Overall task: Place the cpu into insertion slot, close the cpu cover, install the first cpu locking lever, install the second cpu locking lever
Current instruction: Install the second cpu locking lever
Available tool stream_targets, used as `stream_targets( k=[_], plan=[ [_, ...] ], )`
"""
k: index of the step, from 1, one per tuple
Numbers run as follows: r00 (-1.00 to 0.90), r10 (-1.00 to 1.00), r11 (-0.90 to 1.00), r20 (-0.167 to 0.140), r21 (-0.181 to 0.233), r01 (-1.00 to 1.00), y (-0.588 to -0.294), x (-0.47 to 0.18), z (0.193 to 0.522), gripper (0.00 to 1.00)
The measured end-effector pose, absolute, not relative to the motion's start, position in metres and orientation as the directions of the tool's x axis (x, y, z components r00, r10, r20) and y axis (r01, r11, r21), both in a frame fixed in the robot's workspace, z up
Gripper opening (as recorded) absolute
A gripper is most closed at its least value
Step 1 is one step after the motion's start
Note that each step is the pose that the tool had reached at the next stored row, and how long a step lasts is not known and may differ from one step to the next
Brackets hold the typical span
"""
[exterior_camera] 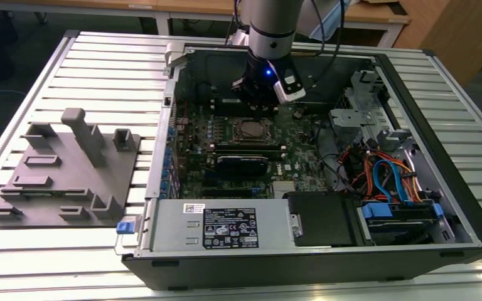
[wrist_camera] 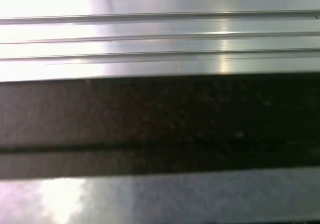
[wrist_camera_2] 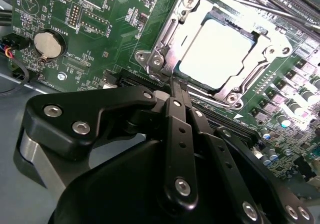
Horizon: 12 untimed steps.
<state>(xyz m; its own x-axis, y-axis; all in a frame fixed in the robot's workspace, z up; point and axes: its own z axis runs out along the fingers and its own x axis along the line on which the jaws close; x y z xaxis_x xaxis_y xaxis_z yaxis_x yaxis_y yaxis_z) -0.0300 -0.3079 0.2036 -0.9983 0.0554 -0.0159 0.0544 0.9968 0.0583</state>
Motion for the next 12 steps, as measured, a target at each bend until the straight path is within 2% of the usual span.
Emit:
stream_targets(
  k=[12],
  plan=[
    [-0.998,0.055,0.997,-0.016,0.058,0.054,-0.308,-0.03,0.222,0.1]
  ],
)
